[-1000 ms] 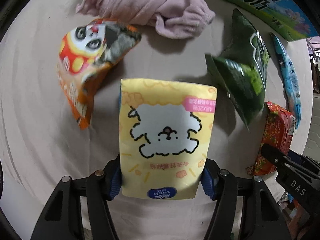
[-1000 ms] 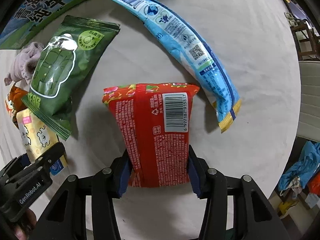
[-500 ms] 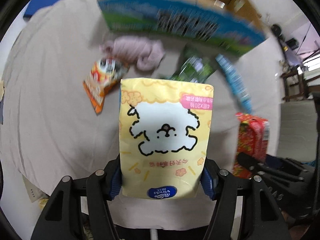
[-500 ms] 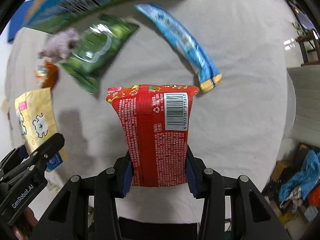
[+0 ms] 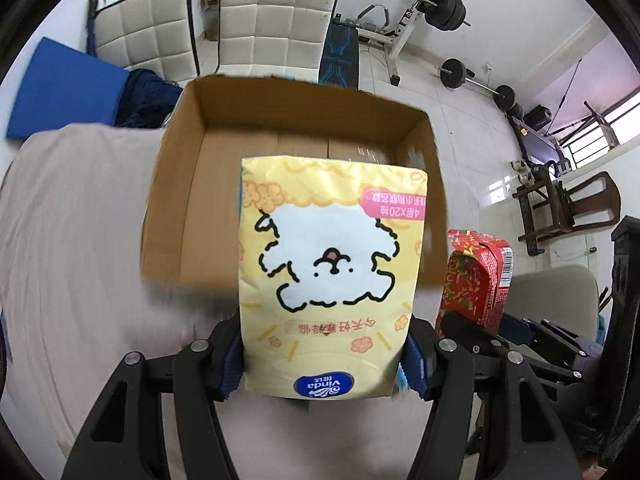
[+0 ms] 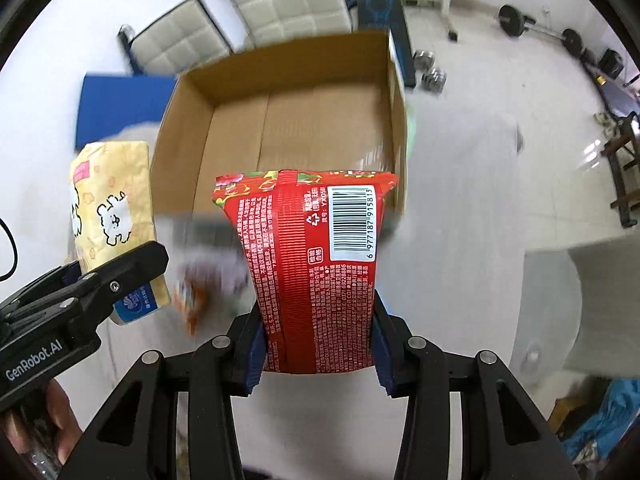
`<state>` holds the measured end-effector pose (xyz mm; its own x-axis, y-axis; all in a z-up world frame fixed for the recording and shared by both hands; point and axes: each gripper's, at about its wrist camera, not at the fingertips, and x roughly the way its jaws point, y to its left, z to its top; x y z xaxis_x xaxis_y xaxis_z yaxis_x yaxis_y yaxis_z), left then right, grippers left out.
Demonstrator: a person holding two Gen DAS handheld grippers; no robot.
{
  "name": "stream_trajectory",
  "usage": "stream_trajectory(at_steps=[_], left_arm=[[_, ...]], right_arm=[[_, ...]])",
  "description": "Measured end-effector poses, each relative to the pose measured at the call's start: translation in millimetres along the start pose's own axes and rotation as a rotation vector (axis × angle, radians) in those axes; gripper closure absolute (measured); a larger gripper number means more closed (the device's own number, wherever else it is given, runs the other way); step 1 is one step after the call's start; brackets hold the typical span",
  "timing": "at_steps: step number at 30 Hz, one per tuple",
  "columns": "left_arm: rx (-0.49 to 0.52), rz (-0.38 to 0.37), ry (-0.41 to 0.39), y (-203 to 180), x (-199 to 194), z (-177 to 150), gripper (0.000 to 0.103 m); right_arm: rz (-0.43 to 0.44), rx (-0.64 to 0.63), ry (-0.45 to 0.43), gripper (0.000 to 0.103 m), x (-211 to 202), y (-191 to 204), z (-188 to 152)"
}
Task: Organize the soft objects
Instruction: 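Carry both packs into the box and open both tools to release them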
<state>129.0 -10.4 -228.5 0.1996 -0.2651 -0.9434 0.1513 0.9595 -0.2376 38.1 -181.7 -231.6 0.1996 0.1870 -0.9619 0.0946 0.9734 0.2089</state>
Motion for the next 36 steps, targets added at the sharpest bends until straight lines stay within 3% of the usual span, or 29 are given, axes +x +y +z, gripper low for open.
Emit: stream_trajectory(at_steps=[5, 9, 15, 22, 29, 31, 36], left_arm=[[-0.014, -0.01, 0.075, 5, 26, 68, 0.042], [-0.035, -0.043, 0.148, 14, 64, 101, 0.042], [-0.047, -0.094, 0.232, 9, 100, 138, 0.042], [-0.027, -0.13, 0.276, 2, 122, 148, 0.042], [-0.063, -0.082, 0.32, 12, 126, 150, 0.041], [-0.052, -0.061, 0.32, 15, 121, 145, 0.04], [-0.052, -0.035, 0.303, 25, 101, 133, 0.037]], right_arm=[[-0.04, 0.022, 0.005, 0.056, 49, 6, 69], [-0.069, 0.01, 0.039, 0.056, 93, 12, 122], [-0.114, 0.017, 0.075, 0.056, 150, -8, 168], [-0.117, 0.017, 0.091, 0.056, 174, -12, 182], [-0.102, 0.01, 0.12, 0.054, 199, -19, 192], [-0.105, 0.006, 0.127, 0.043, 201, -22, 189], [-0.118, -0.001, 0.136, 0.041, 200, -23, 182]])
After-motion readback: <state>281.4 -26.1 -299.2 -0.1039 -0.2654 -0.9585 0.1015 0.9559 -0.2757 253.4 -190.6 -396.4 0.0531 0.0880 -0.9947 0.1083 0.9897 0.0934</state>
